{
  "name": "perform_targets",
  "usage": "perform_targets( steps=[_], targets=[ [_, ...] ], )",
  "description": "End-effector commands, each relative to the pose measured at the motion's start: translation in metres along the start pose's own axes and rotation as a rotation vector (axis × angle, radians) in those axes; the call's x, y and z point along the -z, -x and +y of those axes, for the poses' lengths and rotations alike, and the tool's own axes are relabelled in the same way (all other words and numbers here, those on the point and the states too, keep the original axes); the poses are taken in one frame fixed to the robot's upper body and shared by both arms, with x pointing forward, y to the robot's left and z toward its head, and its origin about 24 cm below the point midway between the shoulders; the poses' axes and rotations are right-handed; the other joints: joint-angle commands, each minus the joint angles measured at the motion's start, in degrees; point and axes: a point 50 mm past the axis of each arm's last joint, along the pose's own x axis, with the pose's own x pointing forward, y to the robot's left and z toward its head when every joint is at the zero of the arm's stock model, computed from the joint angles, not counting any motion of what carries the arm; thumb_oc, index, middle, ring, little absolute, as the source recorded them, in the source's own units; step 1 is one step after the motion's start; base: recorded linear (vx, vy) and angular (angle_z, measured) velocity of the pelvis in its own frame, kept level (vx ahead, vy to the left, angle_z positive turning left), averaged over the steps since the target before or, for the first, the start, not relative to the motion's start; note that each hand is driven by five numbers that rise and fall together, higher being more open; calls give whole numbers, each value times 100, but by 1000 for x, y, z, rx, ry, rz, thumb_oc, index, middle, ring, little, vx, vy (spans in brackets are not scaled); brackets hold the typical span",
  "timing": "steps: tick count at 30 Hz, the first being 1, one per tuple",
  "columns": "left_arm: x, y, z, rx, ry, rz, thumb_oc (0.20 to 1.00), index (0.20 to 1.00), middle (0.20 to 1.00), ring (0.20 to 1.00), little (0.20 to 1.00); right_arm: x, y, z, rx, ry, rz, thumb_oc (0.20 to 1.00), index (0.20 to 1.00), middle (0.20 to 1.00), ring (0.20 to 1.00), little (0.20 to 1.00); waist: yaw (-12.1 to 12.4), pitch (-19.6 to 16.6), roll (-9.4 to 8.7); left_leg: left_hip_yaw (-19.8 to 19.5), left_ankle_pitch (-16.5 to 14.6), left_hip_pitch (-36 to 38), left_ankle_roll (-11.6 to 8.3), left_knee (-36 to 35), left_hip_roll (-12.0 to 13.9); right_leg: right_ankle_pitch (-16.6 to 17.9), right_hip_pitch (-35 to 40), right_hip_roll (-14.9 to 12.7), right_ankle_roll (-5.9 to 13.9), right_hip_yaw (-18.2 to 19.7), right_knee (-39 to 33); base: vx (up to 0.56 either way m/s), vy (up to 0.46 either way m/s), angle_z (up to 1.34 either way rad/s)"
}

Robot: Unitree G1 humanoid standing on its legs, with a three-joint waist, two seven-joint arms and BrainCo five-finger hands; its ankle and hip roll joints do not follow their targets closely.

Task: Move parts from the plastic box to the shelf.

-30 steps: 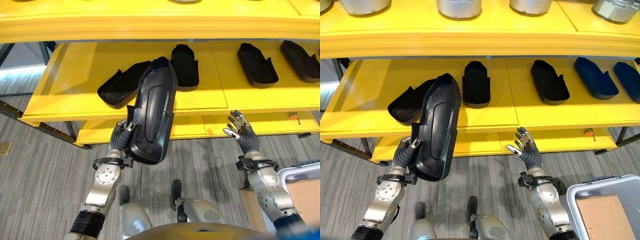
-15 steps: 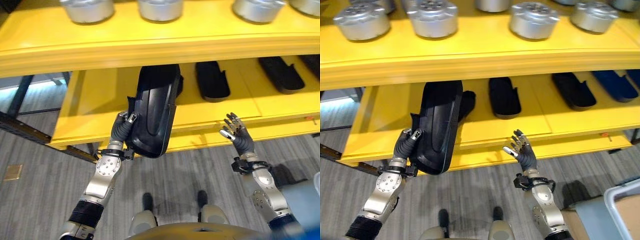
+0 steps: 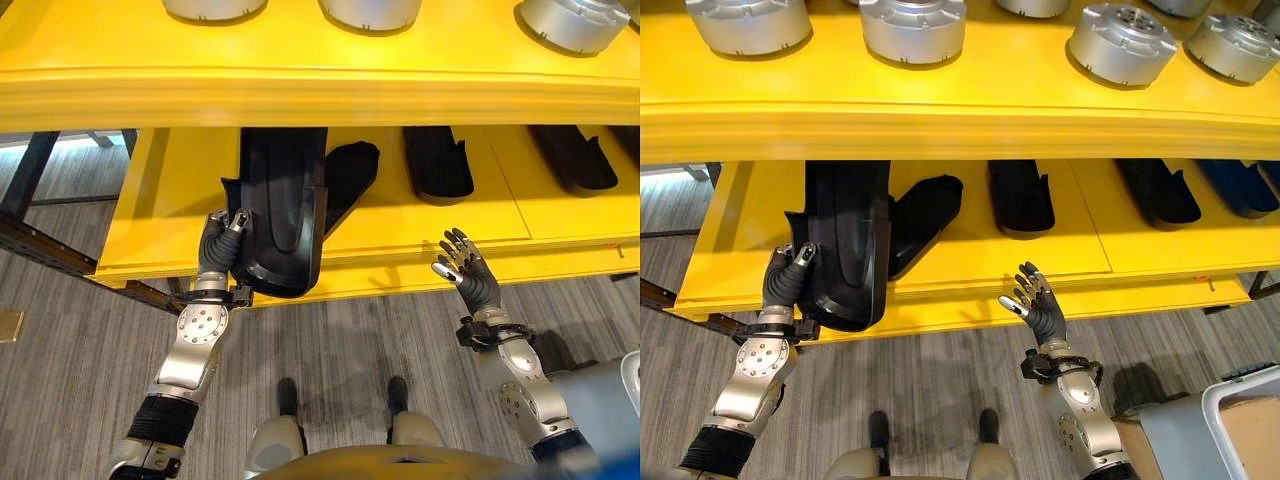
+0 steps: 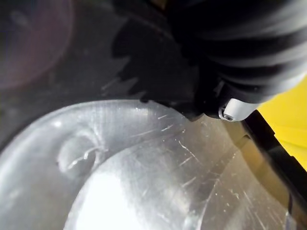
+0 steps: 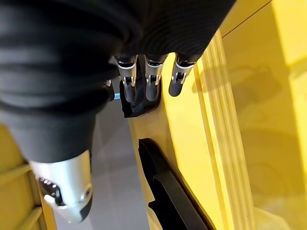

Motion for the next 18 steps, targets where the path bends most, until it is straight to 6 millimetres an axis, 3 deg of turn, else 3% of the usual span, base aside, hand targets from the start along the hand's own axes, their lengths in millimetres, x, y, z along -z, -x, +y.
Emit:
perform_targets(
  steps=[1,4,7,9,10,12,13,15,16,17,18],
  targets=[
    [-43,-10,15,-75,14,-243,200,200,200,200,200,-28,-5,-1,-20,20,-135,1000,1000,1000,1000,1000,80,-181,-136,-55,-505,-448,-74,895,453,774,310,-709,436,-132,259,-6,43,23],
    [-46,-12,13,-59,7,-256,200,200,200,200,200,-32,-7,0,-22,16,-155,1000,1000,1000,1000,1000,91,-128,-154,-194,-688,-656,46,1196,322,1009,298,-817,446,-170,394,3,89,29],
    [-45,-12,11,-49,-1,-253,200,200,200,200,200,-30,-8,5,-33,-4,-153,1000,1000,1000,1000,1000,81,-110,-77,-205,-738,-648,200,1143,157,1508,184,-946,381,-113,646,27,171,15],
    [-44,-12,11,-45,0,-248,200,200,200,200,200,-29,-8,6,-38,-10,-151,1000,1000,1000,1000,1000,77,-107,-44,-178,-723,-580,245,1041,121,1632,102,-963,361,-84,746,26,211,13],
    [-42,-10,11,-42,7,-236,200,200,200,200,200,-28,-11,12,-54,-16,-148,1000,1000,1000,1000,1000,140,-41,95,-63,-646,-271,350,659,8,1853,-107,-1060,304,-300,1101,26,365,9],
    [-40,-9,12,-44,18,-225,200,200,200,200,200,-27,-15,18,-79,-20,-149,1000,1000,1000,1000,1000,252,72,238,144,-605,94,417,268,-64,1467,-306,-1028,236,-1021,1565,26,369,-35],
    [-40,-9,12,-45,18,-225,200,200,200,200,200,-27,-15,18,-79,-20,-149,1000,1000,1000,1000,1000,252,77,237,143,-602,101,417,262,-65,1465,-301,-1029,236,-1022,1566,64,252,-95],
    [-39,-7,10,-33,21,-215,200,200,200,200,200,-31,-19,23,-118,-7,-160,1000,1000,1000,1000,1000,79,109,345,282,-413,482,441,-230,-69,480,-753,-71,-27,-954,1739,77,200,-79],
    [-39,-7,11,-36,27,-214,200,200,200,200,200,-32,-19,23,-125,-2,-160,1000,1000,1000,1000,1000,76,138,362,327,-384,568,412,-304,-71,291,-815,71,-49,-897,1724,32,43,-41],
    [-38,-7,11,-43,37,-212,200,200,200,200,200,-35,-19,24,-146,13,-168,1000,1000,1000,1000,1000,50,210,334,325,-308,629,343,-395,-121,22,-675,399,-220,-853,1213,25,-4,-22],
    [-36,-6,10,-39,42,-203,200,200,200,200,200,-33,-17,23,-137,8,-162,1000,1000,1000,1000,1000,90,190,350,307,-300,677,342,-415,-157,-57,-510,277,-179,-931,1136,50,-36,-2]
  ],
)
